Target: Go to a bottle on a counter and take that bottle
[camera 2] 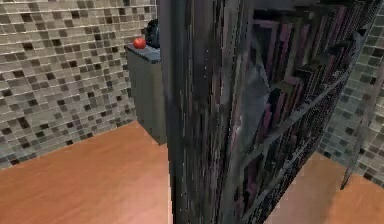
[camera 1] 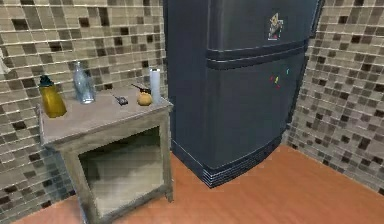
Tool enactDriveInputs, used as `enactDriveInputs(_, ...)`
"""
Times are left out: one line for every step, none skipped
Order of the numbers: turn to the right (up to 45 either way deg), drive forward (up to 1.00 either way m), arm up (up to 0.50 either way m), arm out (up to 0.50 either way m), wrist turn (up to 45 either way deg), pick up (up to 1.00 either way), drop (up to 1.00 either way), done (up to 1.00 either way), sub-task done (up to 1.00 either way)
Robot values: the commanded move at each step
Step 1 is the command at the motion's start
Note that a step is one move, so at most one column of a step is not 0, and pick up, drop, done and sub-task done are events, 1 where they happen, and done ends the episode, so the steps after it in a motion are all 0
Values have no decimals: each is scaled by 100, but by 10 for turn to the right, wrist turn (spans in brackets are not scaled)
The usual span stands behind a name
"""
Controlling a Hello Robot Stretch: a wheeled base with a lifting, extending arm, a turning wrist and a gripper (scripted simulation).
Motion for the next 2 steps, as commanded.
enactDriveInputs(-450, 0, 0, 0, 0, 0, 0, 0, 0)
enactDriveInputs(-420, 0, 0, 0, 0, 0, 0, 0, 0)
